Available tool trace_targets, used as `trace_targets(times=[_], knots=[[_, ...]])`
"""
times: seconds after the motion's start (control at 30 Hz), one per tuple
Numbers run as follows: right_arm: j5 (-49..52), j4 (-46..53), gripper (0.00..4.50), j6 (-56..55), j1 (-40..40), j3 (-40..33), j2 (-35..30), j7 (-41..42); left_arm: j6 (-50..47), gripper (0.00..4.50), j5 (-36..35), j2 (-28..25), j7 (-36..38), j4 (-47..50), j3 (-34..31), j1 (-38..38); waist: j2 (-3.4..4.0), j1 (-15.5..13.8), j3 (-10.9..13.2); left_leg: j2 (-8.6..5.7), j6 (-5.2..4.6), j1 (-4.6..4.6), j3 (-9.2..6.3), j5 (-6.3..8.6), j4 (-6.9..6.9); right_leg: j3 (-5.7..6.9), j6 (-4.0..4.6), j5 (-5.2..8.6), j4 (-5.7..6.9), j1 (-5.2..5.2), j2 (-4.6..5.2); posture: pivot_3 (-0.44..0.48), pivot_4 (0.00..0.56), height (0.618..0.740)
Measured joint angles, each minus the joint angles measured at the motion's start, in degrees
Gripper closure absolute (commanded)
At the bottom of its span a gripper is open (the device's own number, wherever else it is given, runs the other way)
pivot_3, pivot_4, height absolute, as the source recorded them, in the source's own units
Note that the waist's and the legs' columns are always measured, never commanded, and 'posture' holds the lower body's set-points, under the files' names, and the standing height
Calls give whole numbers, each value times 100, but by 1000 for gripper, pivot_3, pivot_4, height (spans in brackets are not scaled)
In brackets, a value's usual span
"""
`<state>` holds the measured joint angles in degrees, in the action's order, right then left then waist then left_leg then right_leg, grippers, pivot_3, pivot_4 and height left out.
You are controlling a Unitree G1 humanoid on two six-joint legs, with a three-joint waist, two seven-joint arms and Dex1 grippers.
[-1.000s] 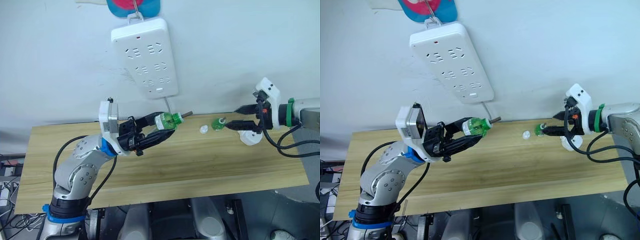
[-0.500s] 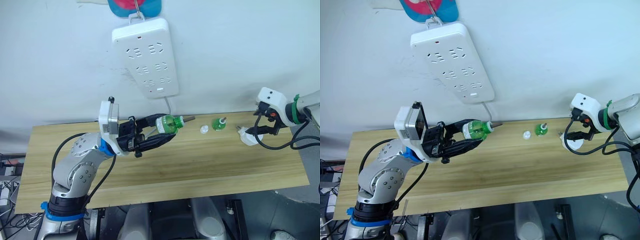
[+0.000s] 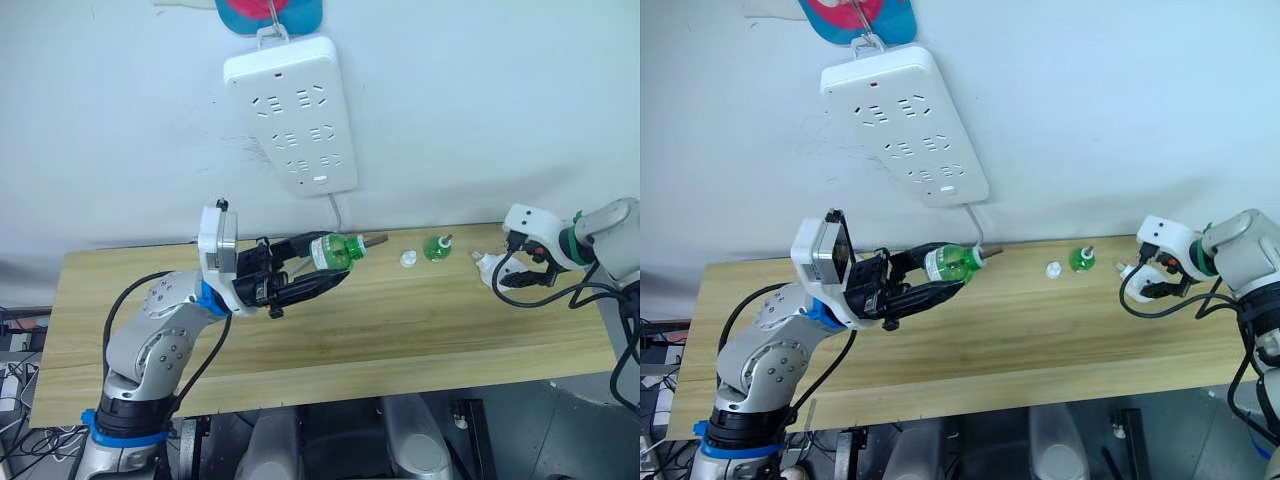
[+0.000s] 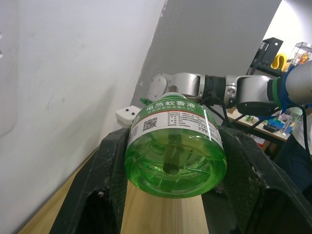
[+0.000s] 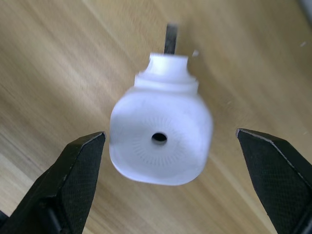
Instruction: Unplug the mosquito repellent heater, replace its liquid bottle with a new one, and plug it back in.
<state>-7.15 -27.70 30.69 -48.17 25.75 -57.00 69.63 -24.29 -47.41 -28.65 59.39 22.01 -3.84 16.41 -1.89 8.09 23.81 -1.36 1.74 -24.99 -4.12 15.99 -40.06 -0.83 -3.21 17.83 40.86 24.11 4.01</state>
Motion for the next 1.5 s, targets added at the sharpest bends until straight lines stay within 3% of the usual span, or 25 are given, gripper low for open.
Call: trace_targets(times=[0.6,1.5], knots=[[-346,-484,7,-63,195,-156,618,-427,-13,2173,-59,-40,-137,129,-105,-94,0,-16,0,0,0,2,1,0,-2,-1,0,0,4,-1,0,-195,372,740],[-525,-751,7,-143,24,-320,823,-598,-3,2173,-161,-27,-259,296,-104,-219,0,-17,0,0,1,3,2,0,-2,-2,0,0,5,-1,0,-187,365,740]])
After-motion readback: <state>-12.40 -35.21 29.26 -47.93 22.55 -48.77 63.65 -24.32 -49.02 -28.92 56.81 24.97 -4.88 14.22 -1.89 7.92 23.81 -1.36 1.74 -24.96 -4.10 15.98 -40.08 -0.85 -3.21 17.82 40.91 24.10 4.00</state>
